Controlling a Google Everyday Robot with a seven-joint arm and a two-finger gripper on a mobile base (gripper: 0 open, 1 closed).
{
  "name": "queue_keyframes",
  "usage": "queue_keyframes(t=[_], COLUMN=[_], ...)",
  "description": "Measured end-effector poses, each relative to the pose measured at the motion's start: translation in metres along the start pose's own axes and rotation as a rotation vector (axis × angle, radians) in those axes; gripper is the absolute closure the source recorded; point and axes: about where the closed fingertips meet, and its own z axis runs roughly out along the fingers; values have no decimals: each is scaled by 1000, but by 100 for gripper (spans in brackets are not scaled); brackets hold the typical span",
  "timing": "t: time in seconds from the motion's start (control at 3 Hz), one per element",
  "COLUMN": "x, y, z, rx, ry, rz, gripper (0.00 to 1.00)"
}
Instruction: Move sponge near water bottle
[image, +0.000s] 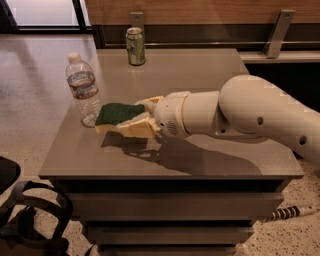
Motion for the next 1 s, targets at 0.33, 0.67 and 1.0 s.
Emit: queue_keyframes(t=[0.33,0.67,1.0], x=[-2,-3,-3], y=[2,3,3], z=[1,2,2], rx=[-3,-4,-4], ry=[1,1,1], rz=[-5,-7,-7], gripper=[5,0,0])
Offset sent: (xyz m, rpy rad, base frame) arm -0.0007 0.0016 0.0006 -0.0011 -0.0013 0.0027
